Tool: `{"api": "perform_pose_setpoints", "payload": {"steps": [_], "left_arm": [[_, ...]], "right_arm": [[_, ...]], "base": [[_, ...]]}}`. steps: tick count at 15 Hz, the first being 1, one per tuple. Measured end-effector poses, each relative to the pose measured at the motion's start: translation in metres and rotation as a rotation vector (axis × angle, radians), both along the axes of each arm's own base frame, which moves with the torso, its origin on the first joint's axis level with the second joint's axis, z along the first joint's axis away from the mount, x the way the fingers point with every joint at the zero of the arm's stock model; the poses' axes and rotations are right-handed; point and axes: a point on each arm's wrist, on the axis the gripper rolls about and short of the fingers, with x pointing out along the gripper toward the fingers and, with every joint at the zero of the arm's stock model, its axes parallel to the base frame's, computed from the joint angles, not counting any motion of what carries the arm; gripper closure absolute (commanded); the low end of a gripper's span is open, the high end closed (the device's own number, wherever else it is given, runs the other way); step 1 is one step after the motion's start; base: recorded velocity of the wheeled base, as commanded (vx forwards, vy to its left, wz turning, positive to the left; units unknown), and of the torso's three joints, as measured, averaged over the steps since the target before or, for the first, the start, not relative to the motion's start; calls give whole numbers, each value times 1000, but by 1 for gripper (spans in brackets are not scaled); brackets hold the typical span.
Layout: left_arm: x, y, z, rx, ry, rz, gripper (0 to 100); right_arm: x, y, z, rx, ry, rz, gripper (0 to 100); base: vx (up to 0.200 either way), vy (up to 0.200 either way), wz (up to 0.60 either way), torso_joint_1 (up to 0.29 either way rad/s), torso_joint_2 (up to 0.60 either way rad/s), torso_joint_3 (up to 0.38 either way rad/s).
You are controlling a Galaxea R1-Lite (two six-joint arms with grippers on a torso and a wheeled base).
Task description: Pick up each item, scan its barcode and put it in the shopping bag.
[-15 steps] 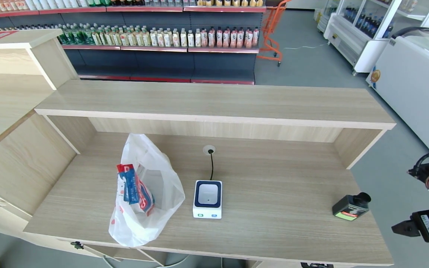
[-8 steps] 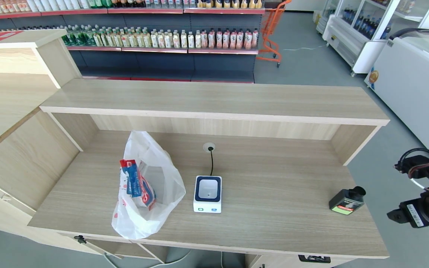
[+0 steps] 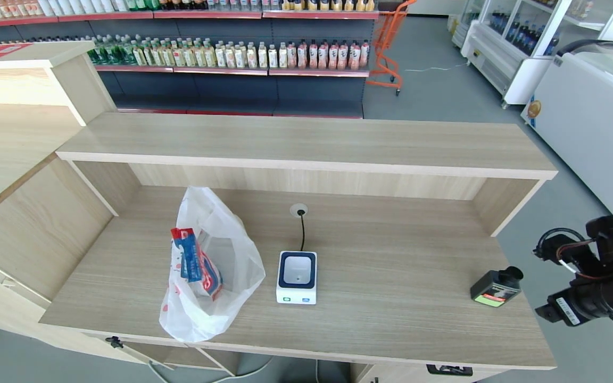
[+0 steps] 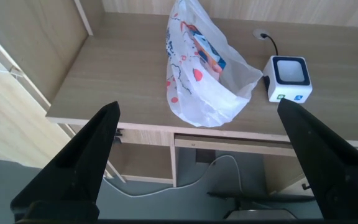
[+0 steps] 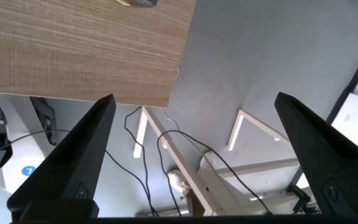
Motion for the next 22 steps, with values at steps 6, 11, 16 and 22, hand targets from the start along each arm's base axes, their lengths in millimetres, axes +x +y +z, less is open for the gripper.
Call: {"api": "perform_pose_setpoints", "payload": {"steps": [6,11,16,22], "left_arm": [[0,0,0,0,0,0,0],[0,0,0,0,0,0,0],[0,0,0,0,0,0,0],[0,0,0,0,0,0,0]], "right_arm": [[30,-1,-38,98,3,192,0],[63,1,-52,107,-25,233,0],[84,8,-65,122,-21,300,0],[112,28,-79,130,-47,380,100]], "base": [[0,0,0,0,0,0],[0,0,0,0,0,0],[0,0,0,0,0,0],[0,0,0,0,0,0]]}}
